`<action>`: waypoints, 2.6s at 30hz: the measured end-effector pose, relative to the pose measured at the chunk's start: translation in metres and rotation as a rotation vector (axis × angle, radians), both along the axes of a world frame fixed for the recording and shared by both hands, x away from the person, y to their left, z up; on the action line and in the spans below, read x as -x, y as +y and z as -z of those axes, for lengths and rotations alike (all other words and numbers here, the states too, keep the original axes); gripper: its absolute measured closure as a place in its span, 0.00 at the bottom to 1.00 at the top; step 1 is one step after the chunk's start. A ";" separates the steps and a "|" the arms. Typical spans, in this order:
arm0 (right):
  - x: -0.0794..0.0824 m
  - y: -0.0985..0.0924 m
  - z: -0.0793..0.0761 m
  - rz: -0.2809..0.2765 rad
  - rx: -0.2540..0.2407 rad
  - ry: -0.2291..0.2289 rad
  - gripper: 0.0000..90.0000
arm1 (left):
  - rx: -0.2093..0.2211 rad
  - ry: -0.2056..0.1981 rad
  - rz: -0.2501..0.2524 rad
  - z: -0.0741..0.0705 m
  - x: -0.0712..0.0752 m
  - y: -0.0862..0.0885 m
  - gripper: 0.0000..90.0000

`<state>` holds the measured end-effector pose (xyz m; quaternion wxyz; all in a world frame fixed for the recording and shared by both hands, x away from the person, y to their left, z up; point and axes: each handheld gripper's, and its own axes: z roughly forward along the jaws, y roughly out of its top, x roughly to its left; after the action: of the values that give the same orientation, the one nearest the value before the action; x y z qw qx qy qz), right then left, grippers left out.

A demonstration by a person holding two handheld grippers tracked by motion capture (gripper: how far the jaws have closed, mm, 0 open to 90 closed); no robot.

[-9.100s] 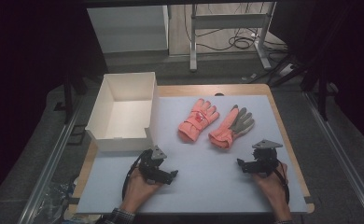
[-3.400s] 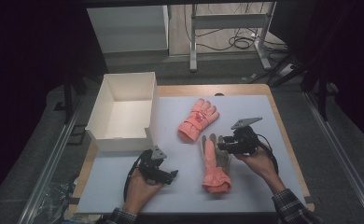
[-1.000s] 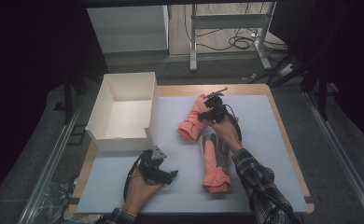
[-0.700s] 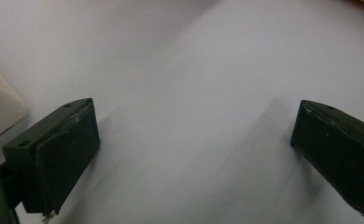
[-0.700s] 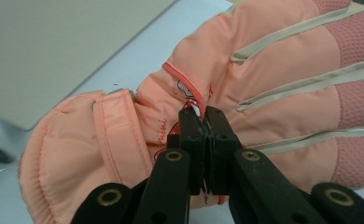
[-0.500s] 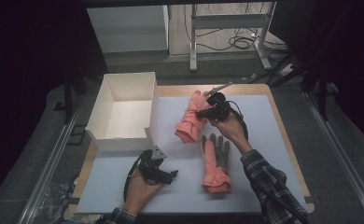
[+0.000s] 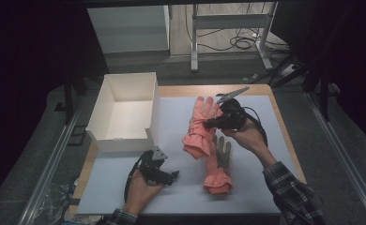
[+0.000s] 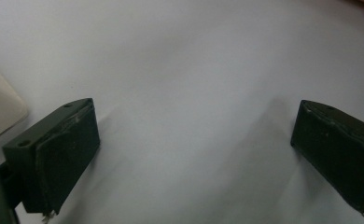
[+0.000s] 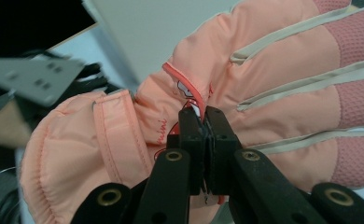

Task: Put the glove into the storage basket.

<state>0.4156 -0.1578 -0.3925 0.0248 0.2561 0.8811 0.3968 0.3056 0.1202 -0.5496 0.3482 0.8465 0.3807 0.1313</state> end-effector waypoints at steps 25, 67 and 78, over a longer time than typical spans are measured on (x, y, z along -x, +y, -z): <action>0.051 -0.035 0.040 -0.204 0.172 0.041 0.96 | 0.002 0.000 0.000 0.000 0.000 0.000 0.01; 0.081 -0.090 0.067 0.079 0.091 -0.076 0.54 | 0.002 0.001 -0.001 0.000 0.000 0.000 0.01; 0.106 -0.110 0.100 0.102 0.055 -0.028 0.83 | 0.002 0.001 0.000 0.000 0.000 0.000 0.01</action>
<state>0.3092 -0.2678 -0.4924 0.0645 0.2942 0.8771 0.3740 0.3054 0.1199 -0.5497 0.3488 0.8462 0.3811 0.1305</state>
